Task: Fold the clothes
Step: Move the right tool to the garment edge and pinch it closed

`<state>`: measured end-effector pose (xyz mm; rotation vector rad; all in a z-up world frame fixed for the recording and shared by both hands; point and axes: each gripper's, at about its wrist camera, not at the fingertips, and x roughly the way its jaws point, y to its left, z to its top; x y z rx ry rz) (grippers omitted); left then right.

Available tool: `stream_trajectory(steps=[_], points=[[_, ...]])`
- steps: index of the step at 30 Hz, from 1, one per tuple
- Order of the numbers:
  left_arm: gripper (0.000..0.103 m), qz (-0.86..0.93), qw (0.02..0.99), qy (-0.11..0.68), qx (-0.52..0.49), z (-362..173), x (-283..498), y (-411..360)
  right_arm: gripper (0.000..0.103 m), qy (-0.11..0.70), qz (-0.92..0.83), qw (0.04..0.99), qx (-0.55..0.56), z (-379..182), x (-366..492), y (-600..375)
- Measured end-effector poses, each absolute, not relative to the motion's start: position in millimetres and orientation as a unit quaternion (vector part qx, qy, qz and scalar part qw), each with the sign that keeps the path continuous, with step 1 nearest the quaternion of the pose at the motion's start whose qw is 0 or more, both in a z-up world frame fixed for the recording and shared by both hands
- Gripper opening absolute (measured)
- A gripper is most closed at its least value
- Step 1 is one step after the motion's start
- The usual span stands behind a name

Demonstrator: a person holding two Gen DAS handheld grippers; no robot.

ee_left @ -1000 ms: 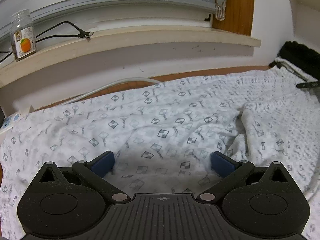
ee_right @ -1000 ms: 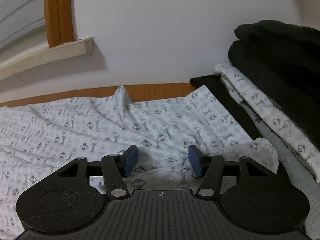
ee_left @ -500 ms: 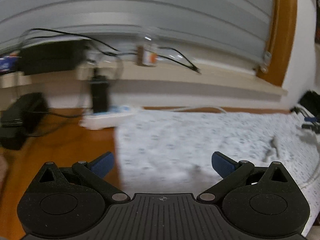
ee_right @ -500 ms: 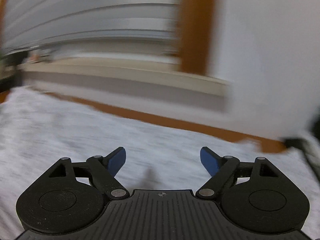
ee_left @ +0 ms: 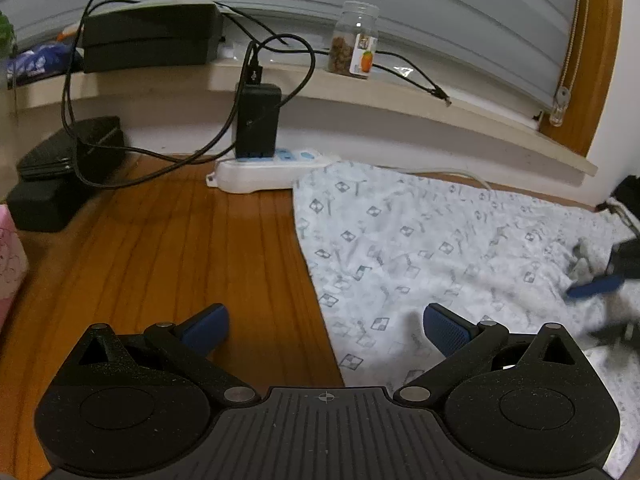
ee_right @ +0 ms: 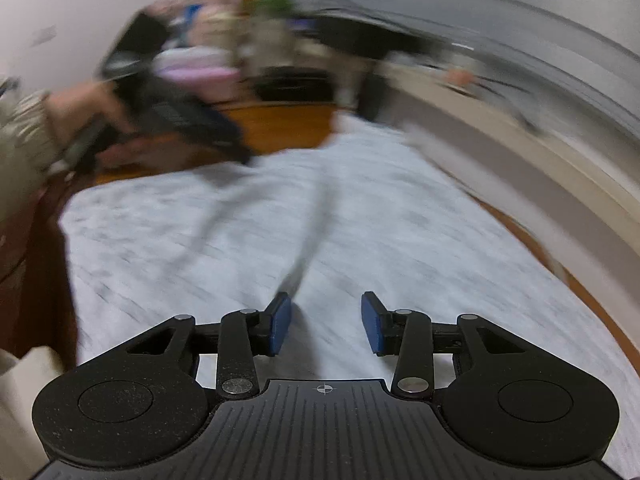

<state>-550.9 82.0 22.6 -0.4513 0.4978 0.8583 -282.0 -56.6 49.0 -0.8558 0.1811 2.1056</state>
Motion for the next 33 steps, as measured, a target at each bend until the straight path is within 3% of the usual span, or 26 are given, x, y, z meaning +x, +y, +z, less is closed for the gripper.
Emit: stream_trajectory(steps=[12,21,23,33], points=[[0.103,0.402,0.860,0.231,-0.212,18,-549,81,0.039,-0.014,0.876,0.287,-0.387,54,-426,-110],[0.103,0.409,0.858,0.224,-0.216,19,-550,80,0.042,-0.088,0.854,0.276,-0.432,40,-463,-133],[0.103,0.410,0.857,0.222,-0.218,18,-551,80,0.048,-0.104,0.851,0.277,-0.435,37,-466,-138],[0.103,0.410,0.857,0.221,-0.218,18,-551,81,0.048,-0.184,0.830,0.279,-0.446,20,-475,-163]])
